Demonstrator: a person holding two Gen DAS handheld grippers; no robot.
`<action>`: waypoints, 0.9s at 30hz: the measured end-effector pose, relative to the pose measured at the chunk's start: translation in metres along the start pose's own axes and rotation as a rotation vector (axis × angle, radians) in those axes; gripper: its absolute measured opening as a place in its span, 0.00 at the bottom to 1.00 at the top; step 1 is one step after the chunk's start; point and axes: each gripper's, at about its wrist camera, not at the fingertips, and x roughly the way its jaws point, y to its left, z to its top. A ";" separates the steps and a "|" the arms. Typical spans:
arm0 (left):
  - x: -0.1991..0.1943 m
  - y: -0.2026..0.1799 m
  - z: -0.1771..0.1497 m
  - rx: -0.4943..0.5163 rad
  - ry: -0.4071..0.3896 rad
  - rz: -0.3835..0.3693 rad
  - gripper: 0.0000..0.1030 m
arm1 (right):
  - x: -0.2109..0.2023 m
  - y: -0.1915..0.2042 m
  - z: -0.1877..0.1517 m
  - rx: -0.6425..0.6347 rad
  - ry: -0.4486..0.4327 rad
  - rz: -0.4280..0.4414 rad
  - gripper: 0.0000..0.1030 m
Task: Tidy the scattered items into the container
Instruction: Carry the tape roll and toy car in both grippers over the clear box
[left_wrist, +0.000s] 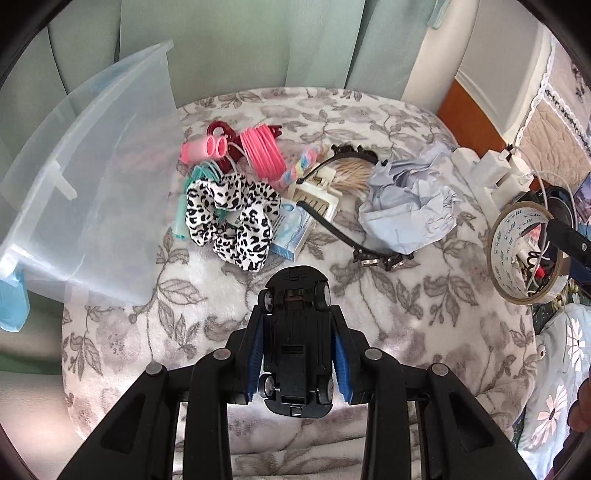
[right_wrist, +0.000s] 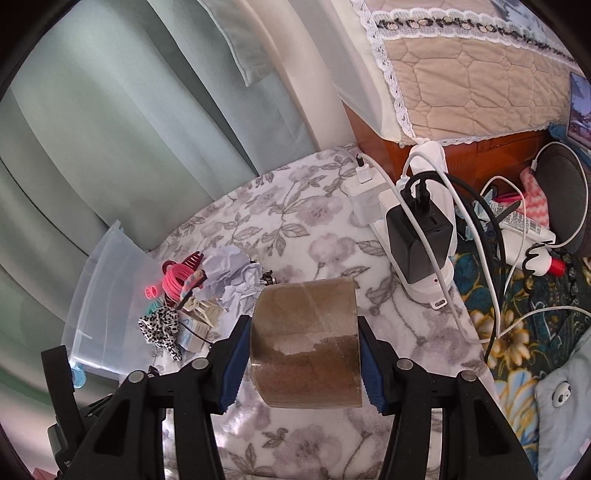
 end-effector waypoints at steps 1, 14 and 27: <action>-0.002 -0.003 0.004 0.002 -0.015 -0.008 0.33 | -0.003 0.003 0.001 -0.009 -0.001 -0.003 0.56; -0.071 0.007 0.050 -0.021 -0.220 -0.068 0.33 | -0.056 0.072 0.032 -0.087 -0.145 0.098 0.56; -0.145 0.078 0.077 -0.139 -0.457 -0.036 0.33 | -0.090 0.177 0.048 -0.265 -0.235 0.226 0.56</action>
